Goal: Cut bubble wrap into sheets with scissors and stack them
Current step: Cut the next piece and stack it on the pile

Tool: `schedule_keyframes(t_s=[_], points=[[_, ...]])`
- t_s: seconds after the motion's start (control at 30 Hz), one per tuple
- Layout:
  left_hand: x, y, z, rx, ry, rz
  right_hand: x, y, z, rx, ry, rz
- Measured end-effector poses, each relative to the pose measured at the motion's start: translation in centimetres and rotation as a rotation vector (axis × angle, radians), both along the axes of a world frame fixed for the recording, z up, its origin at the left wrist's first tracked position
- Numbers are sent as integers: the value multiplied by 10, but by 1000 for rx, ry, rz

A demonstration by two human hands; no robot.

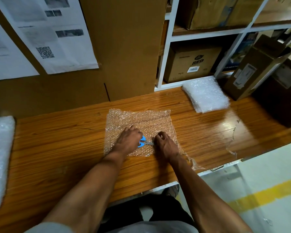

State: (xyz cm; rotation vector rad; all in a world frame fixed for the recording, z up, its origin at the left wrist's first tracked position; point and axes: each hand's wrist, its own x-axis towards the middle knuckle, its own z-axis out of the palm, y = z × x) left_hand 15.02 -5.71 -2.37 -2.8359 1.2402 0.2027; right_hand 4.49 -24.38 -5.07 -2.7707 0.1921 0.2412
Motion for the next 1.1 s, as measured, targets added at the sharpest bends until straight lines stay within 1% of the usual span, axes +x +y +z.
schedule_keyframes(t_s=[0.1,0.17,0.23,0.3,0.33,0.43,0.5,0.63,0.7,0.77,0.87,0.93,1.0,1.1], points=[[4,-4,7,56,30,62,-1,-3,2,185,-75,-88],[6,3,10,13,75,153,-2,-6,7,270,-159,-203],[6,15,13,-120,258,350,-4,-9,9,278,-192,-258],[1,23,14,-354,532,563,-6,-6,9,281,-207,-203],[-4,25,14,-468,655,631,-7,-2,9,295,-204,-170],[-23,25,14,-739,985,736,-5,16,13,323,-163,-73],[-39,22,17,-830,1084,787,-1,23,11,284,-137,19],[-63,21,17,-847,1149,921,-2,23,12,125,-87,115],[-74,29,16,-814,1130,939,-7,19,9,41,-77,166],[-84,38,16,-785,1182,942,-9,14,2,-13,-76,219],[-103,43,22,-762,1299,1004,-12,10,-3,26,-71,221],[-114,47,25,-776,1365,1047,-12,13,-5,60,-61,171],[-121,50,28,-790,1423,1097,-13,18,-7,125,-49,81],[-127,54,28,-688,1505,1120,-11,23,-4,317,2,-152]])
